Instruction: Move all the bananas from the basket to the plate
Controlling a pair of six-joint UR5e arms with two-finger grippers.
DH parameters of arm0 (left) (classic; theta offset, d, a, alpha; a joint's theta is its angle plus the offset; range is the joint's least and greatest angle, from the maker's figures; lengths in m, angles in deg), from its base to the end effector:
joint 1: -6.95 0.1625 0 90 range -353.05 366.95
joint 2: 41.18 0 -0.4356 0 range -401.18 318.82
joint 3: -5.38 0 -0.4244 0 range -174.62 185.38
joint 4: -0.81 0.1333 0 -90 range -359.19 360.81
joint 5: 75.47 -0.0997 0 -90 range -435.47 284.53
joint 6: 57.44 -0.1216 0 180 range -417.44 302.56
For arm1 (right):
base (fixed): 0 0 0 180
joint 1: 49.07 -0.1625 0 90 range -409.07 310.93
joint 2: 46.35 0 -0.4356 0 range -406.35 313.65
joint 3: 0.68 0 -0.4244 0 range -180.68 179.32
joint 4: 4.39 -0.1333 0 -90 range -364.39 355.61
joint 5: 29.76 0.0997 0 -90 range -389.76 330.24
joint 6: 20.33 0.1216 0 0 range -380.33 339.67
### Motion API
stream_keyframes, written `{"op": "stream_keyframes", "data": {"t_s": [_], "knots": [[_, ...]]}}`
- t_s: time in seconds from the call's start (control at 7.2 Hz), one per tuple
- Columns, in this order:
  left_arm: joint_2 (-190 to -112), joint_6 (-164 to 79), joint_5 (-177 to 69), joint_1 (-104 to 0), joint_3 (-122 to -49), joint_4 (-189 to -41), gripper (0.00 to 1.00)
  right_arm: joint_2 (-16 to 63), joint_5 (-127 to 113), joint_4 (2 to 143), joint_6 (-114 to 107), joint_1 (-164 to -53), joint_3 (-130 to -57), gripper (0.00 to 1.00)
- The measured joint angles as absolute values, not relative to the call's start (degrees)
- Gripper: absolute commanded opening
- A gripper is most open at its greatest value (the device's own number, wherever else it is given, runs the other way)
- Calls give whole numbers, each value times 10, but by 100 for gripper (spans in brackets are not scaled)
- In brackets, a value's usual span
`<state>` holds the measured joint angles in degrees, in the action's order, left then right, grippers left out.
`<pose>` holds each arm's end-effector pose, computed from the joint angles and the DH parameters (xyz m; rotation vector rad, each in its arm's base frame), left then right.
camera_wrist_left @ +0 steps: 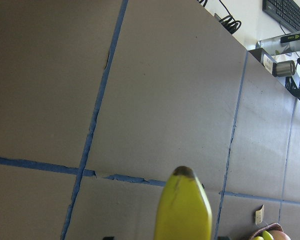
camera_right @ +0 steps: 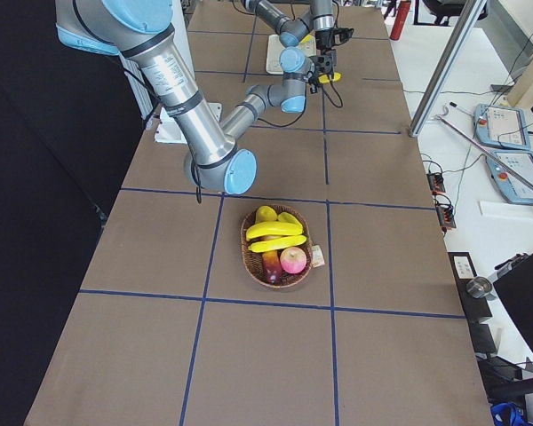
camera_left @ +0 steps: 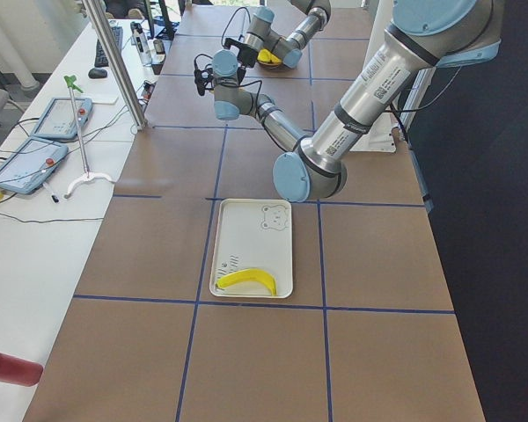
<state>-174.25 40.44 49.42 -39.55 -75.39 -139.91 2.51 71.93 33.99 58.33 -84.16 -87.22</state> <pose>0.4760 -0.5942 0.1546 0.0064 1.5010 -0.3164 -0.5453 -0.5159 0.1329 0.4642 -1.4906 0.1679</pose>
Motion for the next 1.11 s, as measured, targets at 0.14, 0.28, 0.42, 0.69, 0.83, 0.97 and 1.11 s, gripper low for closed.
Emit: {"op": "stream_keyframes", "data": {"t_s": [0.14, 0.28, 0.42, 0.69, 0.83, 0.97, 1.11], "knots": [[-1743, 405, 494, -395, -754, -1399, 28, 25, 716, 340, 583, -840, -872, 6], [-1743, 406, 494, -395, -754, -1399, 0, 24, 715, 339, 583, -839, -872, 25], [-1743, 406, 494, -395, -754, -1399, 0, 25, 714, 339, 583, -839, -873, 88], [-1740, 407, 495, -396, -759, -1399, 0, 25, 714, 339, 584, -840, -873, 99], [-1738, 410, 495, -397, -759, -1399, 0, 26, 715, 339, 586, -843, -873, 99], [-1737, 413, 495, -398, -760, -1399, 0, 27, 719, 340, 587, -848, -876, 99], [-1737, 415, 495, -398, -760, -1399, 0, 31, 739, 341, 588, -860, -881, 99]]}}
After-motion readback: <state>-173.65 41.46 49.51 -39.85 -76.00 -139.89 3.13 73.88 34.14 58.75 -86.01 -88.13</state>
